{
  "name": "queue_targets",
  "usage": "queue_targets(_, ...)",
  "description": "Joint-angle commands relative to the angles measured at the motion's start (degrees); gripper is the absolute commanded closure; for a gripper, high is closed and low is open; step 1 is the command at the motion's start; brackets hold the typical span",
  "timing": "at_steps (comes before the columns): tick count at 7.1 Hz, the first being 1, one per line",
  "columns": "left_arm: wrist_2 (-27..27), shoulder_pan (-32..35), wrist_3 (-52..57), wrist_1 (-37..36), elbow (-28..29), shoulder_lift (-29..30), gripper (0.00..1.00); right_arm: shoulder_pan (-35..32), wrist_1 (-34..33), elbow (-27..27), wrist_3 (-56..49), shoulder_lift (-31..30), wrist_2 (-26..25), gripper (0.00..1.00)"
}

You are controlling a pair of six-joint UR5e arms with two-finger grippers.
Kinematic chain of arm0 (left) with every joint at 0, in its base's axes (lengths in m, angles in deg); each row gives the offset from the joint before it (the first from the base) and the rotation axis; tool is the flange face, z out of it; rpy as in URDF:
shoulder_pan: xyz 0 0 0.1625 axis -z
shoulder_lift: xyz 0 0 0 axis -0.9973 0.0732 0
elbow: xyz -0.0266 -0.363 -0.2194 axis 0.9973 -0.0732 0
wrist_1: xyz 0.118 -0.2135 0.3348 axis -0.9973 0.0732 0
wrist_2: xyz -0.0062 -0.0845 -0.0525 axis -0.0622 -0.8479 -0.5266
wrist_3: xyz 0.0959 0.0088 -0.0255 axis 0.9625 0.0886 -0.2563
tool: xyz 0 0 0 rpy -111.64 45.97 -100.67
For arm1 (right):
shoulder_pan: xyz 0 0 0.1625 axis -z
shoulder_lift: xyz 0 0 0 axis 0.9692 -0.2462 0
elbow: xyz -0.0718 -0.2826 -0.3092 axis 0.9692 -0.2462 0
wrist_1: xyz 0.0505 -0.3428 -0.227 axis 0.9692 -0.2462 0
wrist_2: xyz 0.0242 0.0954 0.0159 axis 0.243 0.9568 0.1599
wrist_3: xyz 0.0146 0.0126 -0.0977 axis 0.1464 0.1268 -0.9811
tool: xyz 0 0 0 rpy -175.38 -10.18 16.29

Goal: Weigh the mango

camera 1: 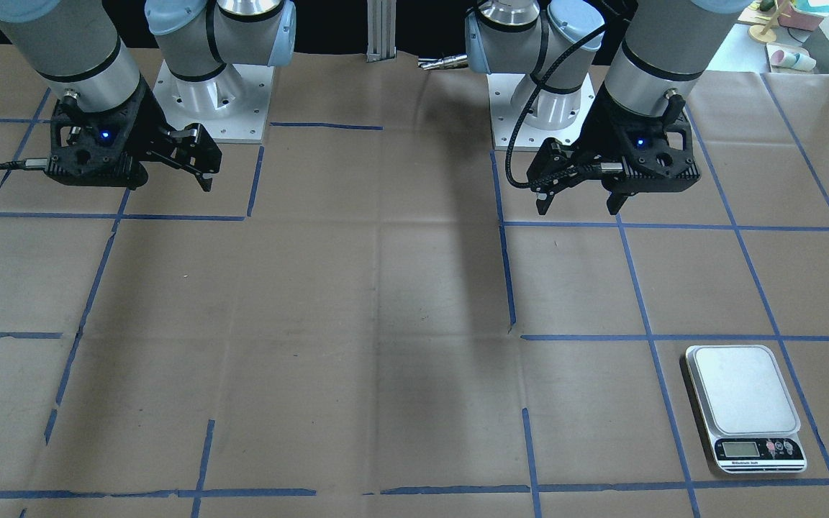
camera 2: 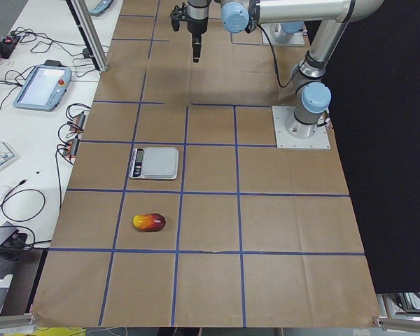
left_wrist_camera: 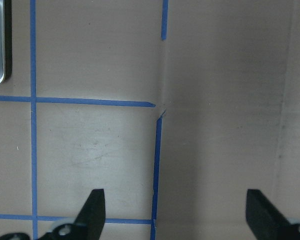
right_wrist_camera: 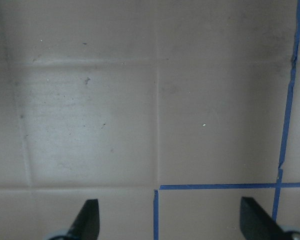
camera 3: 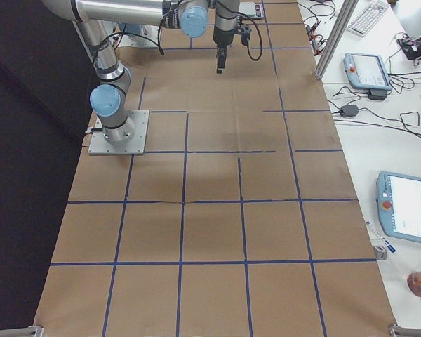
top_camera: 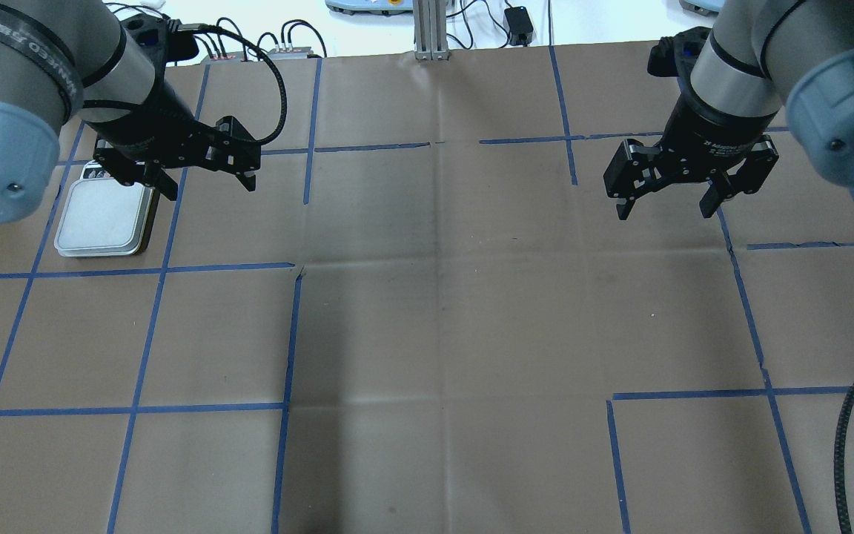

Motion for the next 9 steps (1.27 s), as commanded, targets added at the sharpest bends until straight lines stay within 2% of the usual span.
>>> queue_targets(1,0.0,0.0,0.2,0.0,-0.1,0.1,0.0,0.0,0.0,0.0,0.0,0.0,0.0,0.0)
queue_targets(7,0.7,-0.3,0.4,0.2,-0.1,0.5,0.0,0.0,0.0,0.0,0.0,0.0,0.0,0.0)
queue_targets(9,0.7,-2.3,0.8,-0.5,-2.0,-0.1,0.0,0.0,0.0,0.0,0.0,0.0,0.0,0.0)
